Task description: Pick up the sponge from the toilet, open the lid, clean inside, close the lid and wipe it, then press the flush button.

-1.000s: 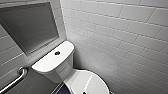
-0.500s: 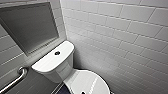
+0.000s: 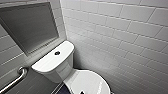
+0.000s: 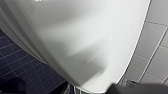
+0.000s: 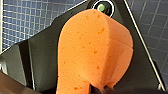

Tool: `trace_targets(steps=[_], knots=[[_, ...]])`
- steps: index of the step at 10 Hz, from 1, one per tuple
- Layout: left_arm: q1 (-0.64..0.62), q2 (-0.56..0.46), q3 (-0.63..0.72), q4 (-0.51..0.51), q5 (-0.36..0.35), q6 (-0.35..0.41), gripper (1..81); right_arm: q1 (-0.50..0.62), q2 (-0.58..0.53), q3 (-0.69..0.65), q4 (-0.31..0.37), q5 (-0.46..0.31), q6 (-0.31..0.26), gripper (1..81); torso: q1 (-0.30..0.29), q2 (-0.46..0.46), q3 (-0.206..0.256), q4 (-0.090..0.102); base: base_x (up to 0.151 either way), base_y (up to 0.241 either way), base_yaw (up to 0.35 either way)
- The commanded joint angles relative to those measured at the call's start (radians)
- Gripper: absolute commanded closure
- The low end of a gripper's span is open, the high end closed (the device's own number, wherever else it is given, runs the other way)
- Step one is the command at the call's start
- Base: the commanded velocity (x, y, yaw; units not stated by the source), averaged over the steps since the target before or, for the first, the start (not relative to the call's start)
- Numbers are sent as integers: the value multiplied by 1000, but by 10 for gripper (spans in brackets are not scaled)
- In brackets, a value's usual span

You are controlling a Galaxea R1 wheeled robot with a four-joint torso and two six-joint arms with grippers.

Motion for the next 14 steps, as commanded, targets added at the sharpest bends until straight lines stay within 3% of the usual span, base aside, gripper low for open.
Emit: trace_targets(steps=[1,3,8,11,14], knots=[[-155,-40,120,8,-98,11,10,0,-19,5,0,-65,2,811,0,0,0,0,0,0,0],[-154,-61,161,8,-101,16,10,0,-19,5,-2,-65,1,811,0,0,0,0,0,0,0],[-155,-141,339,39,-196,40,10,0,-15,2,-6,-65,1,811,0,0,0,0,0,0,0],[-155,-172,401,42,-207,40,10,0,-13,2,-9,-65,1,811,0,0,0,0,0,0,0],[-155,-206,462,49,-233,42,10,1,-13,2,-11,-65,1,811,0,0,86,0,0,0,0]])
